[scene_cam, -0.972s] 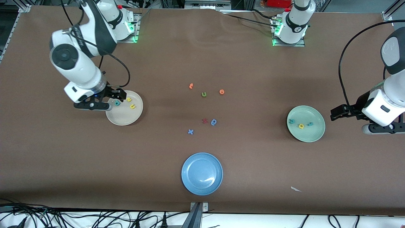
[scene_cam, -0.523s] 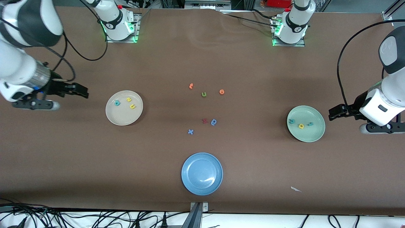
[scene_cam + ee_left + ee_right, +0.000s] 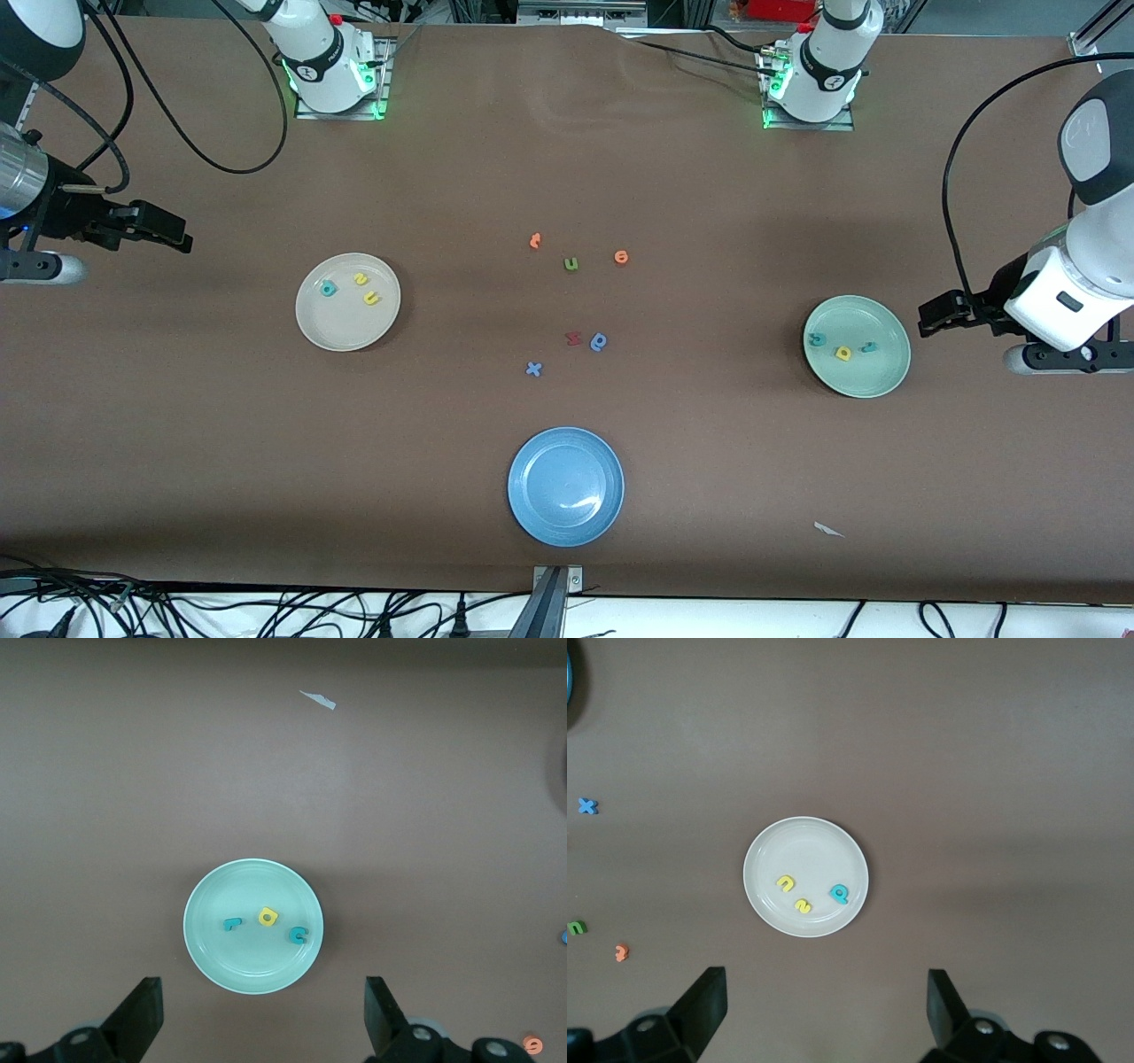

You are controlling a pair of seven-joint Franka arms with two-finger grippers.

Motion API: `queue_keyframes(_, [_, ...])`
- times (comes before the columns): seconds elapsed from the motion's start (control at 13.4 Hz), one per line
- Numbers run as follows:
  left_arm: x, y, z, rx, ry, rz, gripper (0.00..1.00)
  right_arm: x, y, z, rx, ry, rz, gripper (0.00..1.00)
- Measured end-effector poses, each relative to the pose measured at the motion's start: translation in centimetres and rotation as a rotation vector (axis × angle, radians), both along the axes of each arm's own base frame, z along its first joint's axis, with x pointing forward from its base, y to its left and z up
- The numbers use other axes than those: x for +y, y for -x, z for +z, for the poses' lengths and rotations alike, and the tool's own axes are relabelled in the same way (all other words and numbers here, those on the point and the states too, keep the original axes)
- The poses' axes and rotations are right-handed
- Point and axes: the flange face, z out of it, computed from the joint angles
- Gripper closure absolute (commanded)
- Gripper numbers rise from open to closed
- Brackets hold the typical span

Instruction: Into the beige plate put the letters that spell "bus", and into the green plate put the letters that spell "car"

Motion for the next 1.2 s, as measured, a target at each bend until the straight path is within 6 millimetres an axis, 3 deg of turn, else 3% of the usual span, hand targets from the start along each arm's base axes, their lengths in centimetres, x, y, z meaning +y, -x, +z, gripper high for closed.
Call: queue_keyframes(1.2, [0.27,-0.1,0.66,-0.013,-0.001,0.005,0.0,-0.11,-0.09,0.27,0.001,0.056,0.021,0.0])
